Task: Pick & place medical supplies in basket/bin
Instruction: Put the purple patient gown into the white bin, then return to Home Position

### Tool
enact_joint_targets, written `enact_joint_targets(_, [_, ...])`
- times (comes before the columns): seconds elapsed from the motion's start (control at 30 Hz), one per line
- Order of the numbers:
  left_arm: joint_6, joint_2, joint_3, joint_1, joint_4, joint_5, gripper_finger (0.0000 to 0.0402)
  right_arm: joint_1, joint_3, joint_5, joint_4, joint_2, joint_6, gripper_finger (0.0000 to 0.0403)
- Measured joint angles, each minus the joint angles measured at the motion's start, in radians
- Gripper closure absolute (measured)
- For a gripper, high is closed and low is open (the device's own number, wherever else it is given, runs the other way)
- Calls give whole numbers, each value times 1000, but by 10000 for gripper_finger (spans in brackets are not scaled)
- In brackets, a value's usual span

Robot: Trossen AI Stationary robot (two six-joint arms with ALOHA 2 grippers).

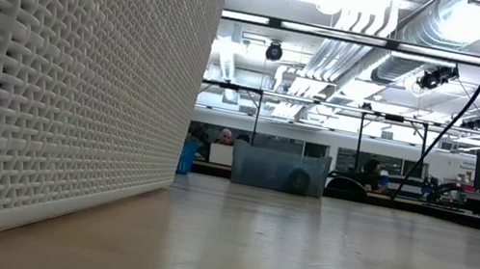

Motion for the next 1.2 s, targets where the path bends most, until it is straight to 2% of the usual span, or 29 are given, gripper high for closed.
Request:
enact_joint_targets(0.13, [0, 0, 0, 0, 0, 0, 265, 0, -1, 0, 3, 2, 2, 348])
enact_joint_targets(0.33, [0, 0, 0, 0, 0, 0, 265, 0, -1, 0, 7, 1, 0, 284])
enact_joint_targets(0.47, [0, 0, 0, 0, 0, 0, 265, 0, -1, 0, 7, 1, 4, 257])
enact_joint_targets(0.73, [0, 0, 0, 0, 0, 0, 265, -1, -1, 45, 72, 0, 0, 258])
enact_joint_targets(0.9, [0, 0, 0, 0, 0, 0, 265, -8, -1, 27, 136, -3, 14, 259])
enact_joint_targets(1.2, [0, 0, 0, 0, 0, 0, 265, -6, -1, 20, 101, -7, 33, 227])
